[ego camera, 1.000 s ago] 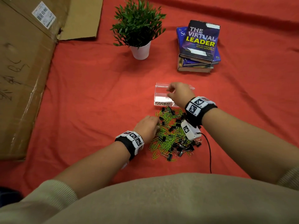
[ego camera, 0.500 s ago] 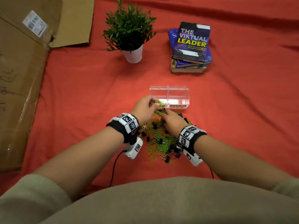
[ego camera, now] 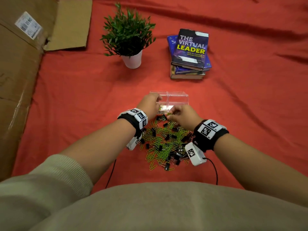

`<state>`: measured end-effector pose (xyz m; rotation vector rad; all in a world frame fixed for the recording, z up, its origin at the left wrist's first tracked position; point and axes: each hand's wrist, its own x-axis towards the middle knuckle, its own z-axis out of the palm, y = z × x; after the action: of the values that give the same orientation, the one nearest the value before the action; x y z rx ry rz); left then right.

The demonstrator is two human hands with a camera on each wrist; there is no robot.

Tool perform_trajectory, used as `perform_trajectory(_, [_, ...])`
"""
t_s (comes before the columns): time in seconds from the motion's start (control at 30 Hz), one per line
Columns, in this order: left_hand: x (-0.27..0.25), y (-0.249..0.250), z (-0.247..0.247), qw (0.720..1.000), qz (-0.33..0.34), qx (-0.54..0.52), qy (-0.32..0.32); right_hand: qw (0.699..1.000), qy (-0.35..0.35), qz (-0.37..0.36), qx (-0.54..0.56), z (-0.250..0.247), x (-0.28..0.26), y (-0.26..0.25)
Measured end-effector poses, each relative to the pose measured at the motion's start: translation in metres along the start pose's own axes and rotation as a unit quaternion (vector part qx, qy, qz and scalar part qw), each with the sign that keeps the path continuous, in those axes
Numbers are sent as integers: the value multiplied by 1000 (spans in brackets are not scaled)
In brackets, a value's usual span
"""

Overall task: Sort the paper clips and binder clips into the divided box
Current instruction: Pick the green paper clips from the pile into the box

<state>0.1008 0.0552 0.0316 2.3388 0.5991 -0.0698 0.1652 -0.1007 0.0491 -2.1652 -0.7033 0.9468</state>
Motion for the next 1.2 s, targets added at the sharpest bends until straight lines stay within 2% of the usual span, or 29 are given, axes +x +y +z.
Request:
perform_trajectory(0.1, [-19, -4, 1, 999, 25, 16, 24, 999, 21, -9, 46, -12, 12, -17])
perform_trajectory(0.2, [-43, -17, 13, 999, 19, 29, 3, 998, 43, -25, 48, -13, 32, -27])
perform_trajectory(0.33, [-72, -42, 32, 994, -11, 83, -70, 997, 63, -32, -42, -3, 50, -32])
perform_trajectory(0.4, [-80, -49, 37, 989, -2, 114, -92, 992, 79, -40, -94, 3, 50, -31])
perform_trajectory(0.5, [-83, -51, 40, 985, 24, 138, -100, 980, 100, -87, -151, 15, 38, -24])
perform_trajectory(0.6, [-79, -50, 43, 984, 30, 151, -93, 974, 50, -111, -190, 35, 19, -8])
perform_trajectory(0.7, [-76, -49, 42, 982, 21, 166, -89, 960, -48, -90, -261, 57, 2, 13])
perform_trajectory(0.77, [-76, -50, 41, 979, 20, 179, -94, 954, -77, -66, -282, 64, -4, 26])
perform_trajectory(0.93, [-80, -61, 34, 981, 2, 179, -78, 961, -35, -26, -273, 51, -5, 46])
perform_trajectory(1.03, [-82, -65, 29, 985, -12, 160, -67, 961, -21, -64, -269, 50, -3, 42])
perform_trajectory(1.13, [-85, -65, 28, 987, -14, 149, -61, 952, -45, -119, -277, 64, -3, 32])
perform_trajectory(1.2, [-86, -65, 28, 989, -23, 135, -50, 940, -55, -130, -310, 74, -3, 30])
